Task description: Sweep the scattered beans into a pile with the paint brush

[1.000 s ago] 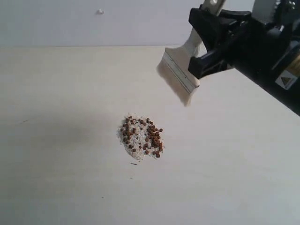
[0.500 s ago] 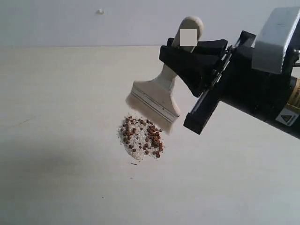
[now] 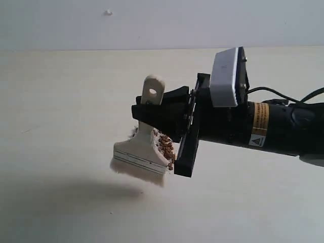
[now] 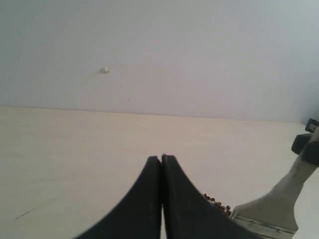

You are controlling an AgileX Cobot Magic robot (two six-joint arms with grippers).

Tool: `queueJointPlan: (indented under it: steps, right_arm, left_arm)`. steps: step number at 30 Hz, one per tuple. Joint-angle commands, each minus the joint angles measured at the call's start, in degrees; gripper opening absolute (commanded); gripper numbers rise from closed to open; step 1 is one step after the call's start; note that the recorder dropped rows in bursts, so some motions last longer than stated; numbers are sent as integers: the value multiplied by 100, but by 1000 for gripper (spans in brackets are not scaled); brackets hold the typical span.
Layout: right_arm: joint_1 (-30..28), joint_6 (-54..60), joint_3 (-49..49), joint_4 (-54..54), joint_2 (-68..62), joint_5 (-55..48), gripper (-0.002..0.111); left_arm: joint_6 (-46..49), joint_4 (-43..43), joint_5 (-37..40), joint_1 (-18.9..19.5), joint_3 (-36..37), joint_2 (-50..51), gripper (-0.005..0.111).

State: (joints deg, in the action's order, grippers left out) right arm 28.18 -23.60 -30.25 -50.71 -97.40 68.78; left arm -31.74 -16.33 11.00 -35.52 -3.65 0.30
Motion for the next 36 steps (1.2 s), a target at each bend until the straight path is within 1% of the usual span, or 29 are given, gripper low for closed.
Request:
queueJointPlan:
  steps: [1, 7, 11, 18, 22, 31, 36]
  right_arm:
    - [-162, -50, -248, 3, -412, 119, 0]
    - [-303, -371, -675, -444, -861, 119, 0]
    - [-303, -479, -897, -468, -1040, 104, 0]
    - [-303, -509, -1259, -470, -1234, -854, 0]
    - [-303, -509, -1404, -470, -1234, -1196, 0]
    - [-303, -563, -1707, -429, -1244, -1257, 0]
    - [-303, -673, -1707, -455, -1244, -1171, 0]
  left_arm:
    - [1, 7, -20, 21, 33, -30, 0]
    - [1, 7, -20, 21, 33, -30, 0]
    - [1, 7, -20, 21, 33, -30, 0]
    - [1, 7, -20, 21, 33, -30, 0]
    - [1, 7, -20, 21, 33, -30, 0]
    - [1, 7, -20, 21, 33, -30, 0]
    - [1, 7, -20, 21, 33, -30, 0]
